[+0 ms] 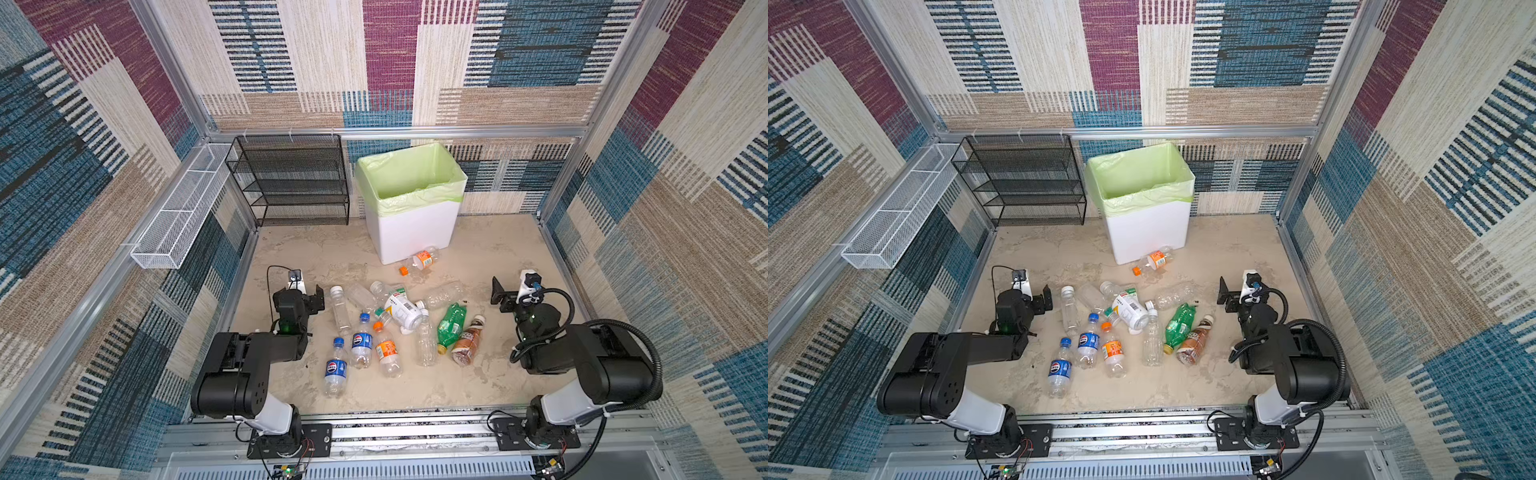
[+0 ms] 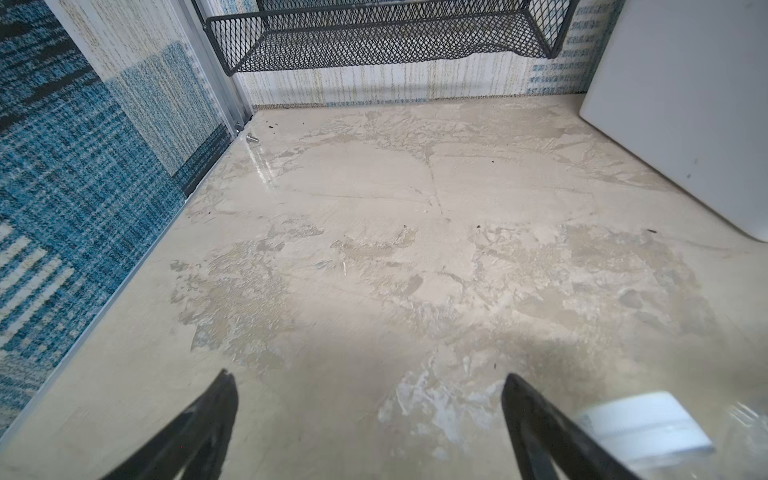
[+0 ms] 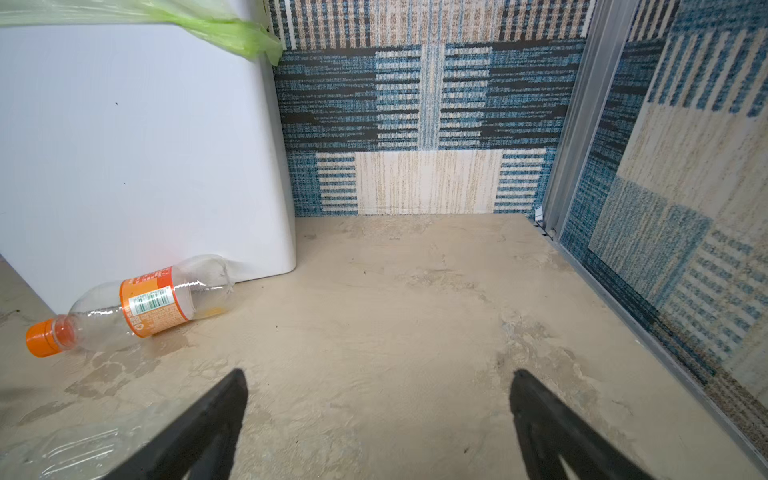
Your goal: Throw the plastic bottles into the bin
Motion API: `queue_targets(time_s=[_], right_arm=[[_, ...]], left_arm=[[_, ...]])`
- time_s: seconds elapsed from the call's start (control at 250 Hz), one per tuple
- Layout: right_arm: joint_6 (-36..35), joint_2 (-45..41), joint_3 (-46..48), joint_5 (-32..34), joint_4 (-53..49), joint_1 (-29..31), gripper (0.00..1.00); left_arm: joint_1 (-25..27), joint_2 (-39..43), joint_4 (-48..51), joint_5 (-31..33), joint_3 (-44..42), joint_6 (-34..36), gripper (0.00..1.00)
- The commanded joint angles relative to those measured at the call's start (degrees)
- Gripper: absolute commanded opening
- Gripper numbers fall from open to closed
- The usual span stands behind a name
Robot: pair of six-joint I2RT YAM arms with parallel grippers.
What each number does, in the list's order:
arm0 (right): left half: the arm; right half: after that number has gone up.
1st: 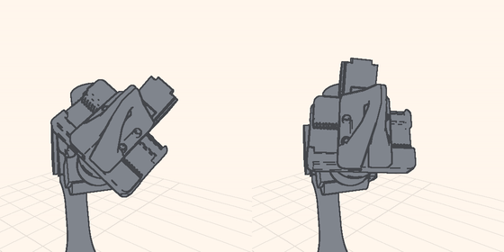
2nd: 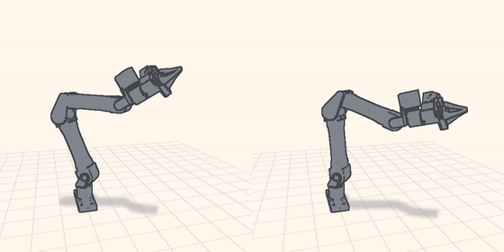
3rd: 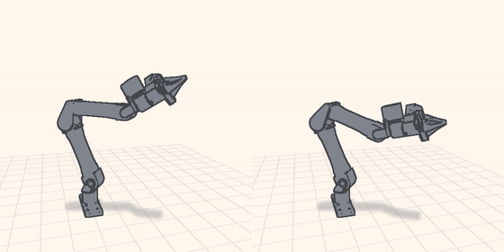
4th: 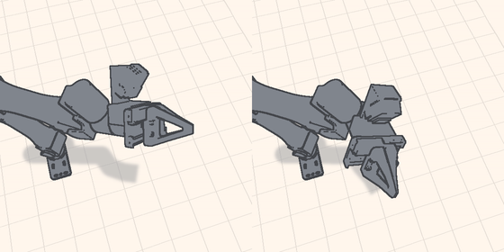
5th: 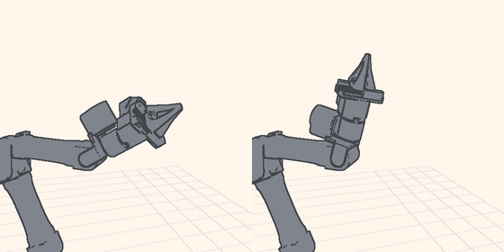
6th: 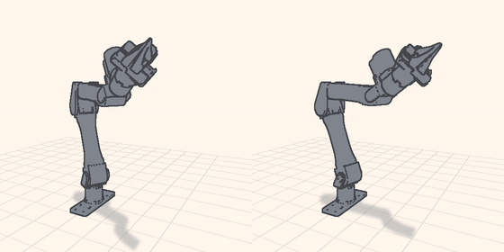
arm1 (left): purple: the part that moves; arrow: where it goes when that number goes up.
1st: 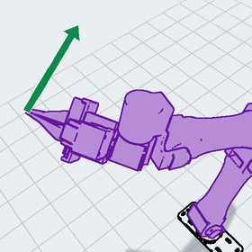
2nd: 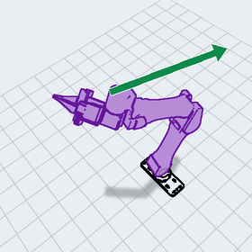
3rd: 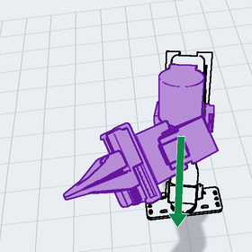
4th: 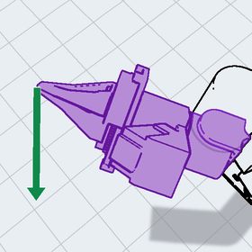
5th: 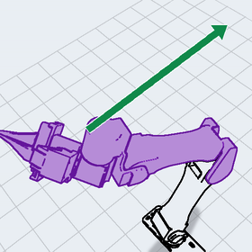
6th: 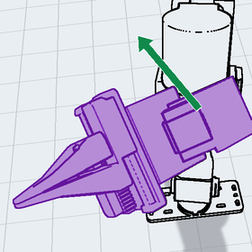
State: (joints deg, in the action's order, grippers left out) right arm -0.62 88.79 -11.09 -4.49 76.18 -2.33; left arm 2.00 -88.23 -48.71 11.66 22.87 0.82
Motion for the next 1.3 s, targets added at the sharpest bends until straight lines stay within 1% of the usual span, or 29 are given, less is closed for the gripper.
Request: queue_targets(time_s=[0.0,0.52,0.78,0.832,0.884,0.932,0.968,0.996,1.044,1.084,1.112,1.148,1.18,1.244,1.296], right_arm=[[0.3,-0.1,-0.1,-0.1,1.3,0.1,0.99],[0.4,-0.1,-0.1,-0.3,1.2,0.0,0.99],[0.6,0.0,-0.3,-0.7,0.9,-0.2,0.99],[0.6,-0.1,-0.4,-0.7,0.7,-0.2,1.0],[0.6,-0.1,-0.4,-0.7,0.8,-0.2,0.91],[0.6,-0.4,-0.5,-0.7,0.7,-0.2,0.83],[0.8,-2.1,-2.2,0.3,-3.8,-0.2,0.8],[1.2,-4.4,-5.2,1.4,-11.0,-0.2,0.79],[1.4,-7.2,-10.8,2.8,-23.1,-0.2,0.79],[1.0,-8.2,-14.8,3.9,-29.7,-0.2,0.78],[1.4,-8.8,-17.6,4.7,-34.3,-0.2,0.77],[3.5,-9.5,-21.5,6.9,-40.8,-0.1,0.77],[6.2,-9.8,-24.2,9.0,-45.8,-0.1,0.77],[11.7,-10.7,-28.5,11.2,-54.8,-0.1,0.77],[16.0,-11.2,-31.0,10.2,-61.1,0.0,0.77]], left_arm=[[-0.1,0.0,-1.3,-0.6,0.2,0.0,0.99],[-0.2,-0.1,-0.8,-0.9,0.3,0.0,0.99],[-1.1,-0.1,0.3,-3.3,1.0,-0.4,0.99],[-1.3,-0.1,0.5,-3.7,1.0,-0.5,0.97],[-1.4,0.0,0.4,-3.8,0.9,-0.5,0.92],[-1.4,0.1,0.0,-3.6,0.8,-0.4,0.89],[-1.4,1.0,0.4,-2.6,0.8,-0.7,0.88],[-1.4,2.8,2.5,-1.7,1.2,-1.0,0.87],[-1.4,6.6,8.7,-0.2,2.7,-1.7,0.86],[-1.3,9.2,12.9,2.2,4.5,-2.4,0.85],[-1.1,10.7,17.9,4.7,6.3,-3.2,0.83],[-1.0,12.3,22.3,8.0,8.7,-5.7,0.83],[-1.0,13.8,26.0,9.5,10.8,-8.5,0.83],[-0.9,16.3,33.4,7.8,15.7,-13.3,0.81],[-0.8,17.5,40.1,5.3,20.6,-16.9,0.81]])
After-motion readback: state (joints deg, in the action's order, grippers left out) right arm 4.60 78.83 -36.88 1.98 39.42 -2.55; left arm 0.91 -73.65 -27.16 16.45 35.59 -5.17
